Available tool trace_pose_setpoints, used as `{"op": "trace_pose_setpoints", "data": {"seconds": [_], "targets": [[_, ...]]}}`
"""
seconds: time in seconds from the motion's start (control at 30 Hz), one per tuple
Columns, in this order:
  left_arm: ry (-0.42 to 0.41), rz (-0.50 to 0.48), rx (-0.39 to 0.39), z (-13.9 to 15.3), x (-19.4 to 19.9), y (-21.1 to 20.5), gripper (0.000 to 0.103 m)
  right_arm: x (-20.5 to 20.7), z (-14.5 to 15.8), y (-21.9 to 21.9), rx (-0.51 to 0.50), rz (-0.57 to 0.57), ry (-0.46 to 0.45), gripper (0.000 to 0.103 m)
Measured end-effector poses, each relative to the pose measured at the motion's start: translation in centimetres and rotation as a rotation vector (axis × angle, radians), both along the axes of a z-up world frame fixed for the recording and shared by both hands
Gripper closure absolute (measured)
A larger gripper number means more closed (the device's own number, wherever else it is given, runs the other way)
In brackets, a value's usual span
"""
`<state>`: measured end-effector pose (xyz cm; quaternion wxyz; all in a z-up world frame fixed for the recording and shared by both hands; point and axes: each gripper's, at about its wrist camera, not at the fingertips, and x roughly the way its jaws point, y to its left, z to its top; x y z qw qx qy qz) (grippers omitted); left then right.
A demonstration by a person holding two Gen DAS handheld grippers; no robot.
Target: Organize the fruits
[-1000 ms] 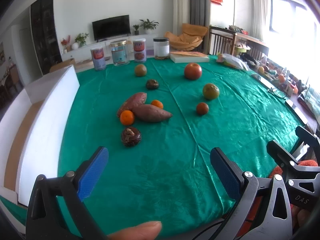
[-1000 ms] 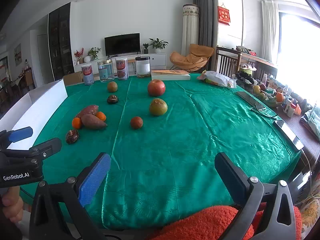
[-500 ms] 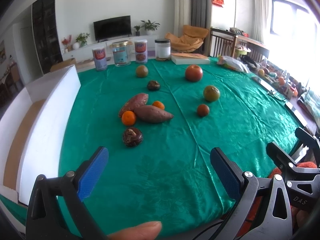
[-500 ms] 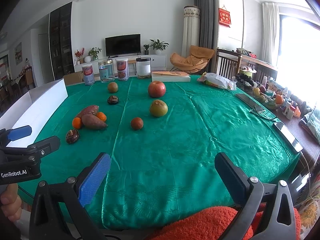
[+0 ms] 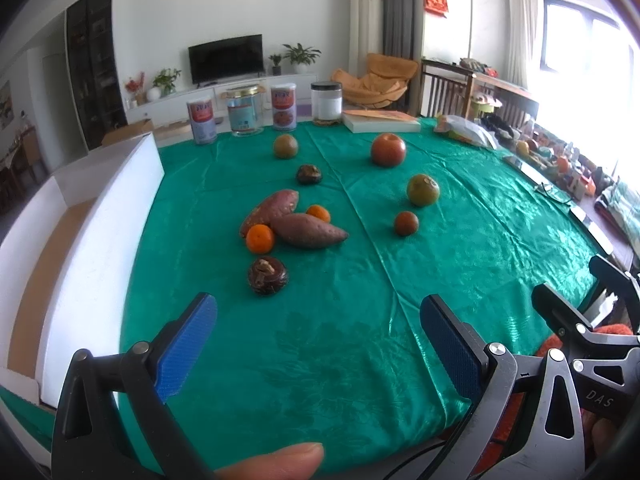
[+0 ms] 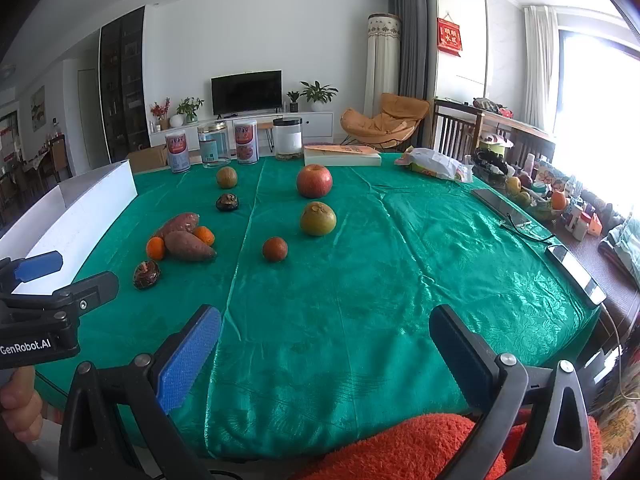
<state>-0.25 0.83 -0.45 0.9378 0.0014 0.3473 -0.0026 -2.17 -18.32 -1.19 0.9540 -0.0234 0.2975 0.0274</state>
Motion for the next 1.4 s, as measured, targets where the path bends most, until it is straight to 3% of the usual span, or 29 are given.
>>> {"op": "trace_pose_setpoints", "data": {"seconds": [1.4], "targets": [[0.031, 0.003, 0.001, -0.81, 0.55, 0.00, 0.001, 0.08, 0.01, 0.15, 0.001, 0.000, 0.003, 0.000]]}}
